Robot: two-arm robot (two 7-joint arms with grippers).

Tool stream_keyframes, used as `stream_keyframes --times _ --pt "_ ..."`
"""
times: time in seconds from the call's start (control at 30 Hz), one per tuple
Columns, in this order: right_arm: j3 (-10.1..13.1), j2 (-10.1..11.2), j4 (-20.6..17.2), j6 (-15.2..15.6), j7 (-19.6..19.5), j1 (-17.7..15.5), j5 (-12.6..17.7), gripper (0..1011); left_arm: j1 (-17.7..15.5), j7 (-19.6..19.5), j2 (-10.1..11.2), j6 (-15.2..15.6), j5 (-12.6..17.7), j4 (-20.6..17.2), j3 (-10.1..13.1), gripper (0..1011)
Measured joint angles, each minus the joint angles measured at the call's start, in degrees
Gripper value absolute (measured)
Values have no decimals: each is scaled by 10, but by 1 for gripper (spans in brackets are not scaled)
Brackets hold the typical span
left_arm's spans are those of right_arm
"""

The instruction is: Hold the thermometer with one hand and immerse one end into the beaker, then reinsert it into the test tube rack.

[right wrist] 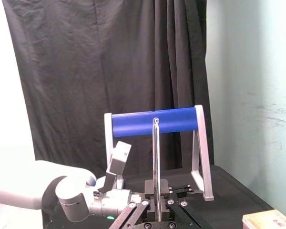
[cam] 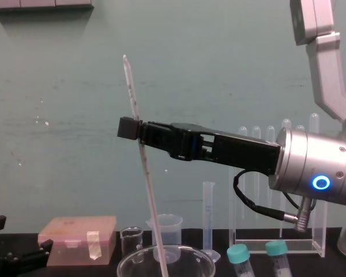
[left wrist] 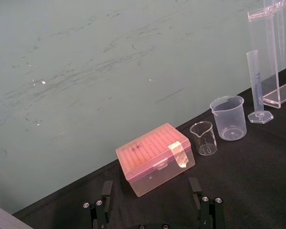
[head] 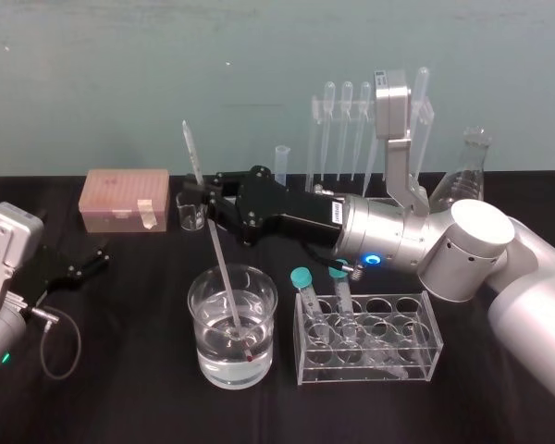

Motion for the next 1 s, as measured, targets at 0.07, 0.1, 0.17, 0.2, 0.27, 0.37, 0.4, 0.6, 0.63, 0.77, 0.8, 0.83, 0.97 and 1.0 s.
stream_keyframes --times 0.07,0.1,0.17,0.2,0.27,0.37,0.4,0.6,0.63,0.77,0.8,0.83,0.97,1.0 --pt "0 0 -2 0 0 -1 1 57 0 0 0 0 0 0 0 1008" --pt "0 0 -3 1 1 -1 1 57 0 0 0 0 0 0 0 1008" --pt "0 0 -4 1 1 -2 2 57 0 0 0 0 0 0 0 1008" --pt "1 1 -5 2 1 -2 2 57 0 0 0 0 0 0 0 1008" --pt "1 2 -7 3 1 -4 4 57 0 0 0 0 0 0 0 1008" --pt "1 4 -11 4 1 -6 5 57 0 0 0 0 0 0 0 1008" --pt "2 5 -13 4 1 -7 5 57 0 0 0 0 0 0 0 1008" --pt "2 9 -18 5 1 -10 8 57 0 0 0 0 0 0 0 1008" --pt "3 10 -20 6 1 -10 9 57 0 0 0 0 0 0 0 1008" --pt "3 12 -23 7 1 -12 10 57 0 0 0 0 0 0 0 1008" --pt "3 13 -23 7 1 -13 11 57 0 0 0 0 0 0 0 1008" --pt "3 13 -24 7 1 -13 11 57 0 0 0 0 0 0 0 1008" --pt "4 15 -26 8 1 -15 14 57 0 0 0 0 0 0 0 1008" --pt "4 15 -26 8 1 -15 14 57 0 0 0 0 0 0 0 1008"
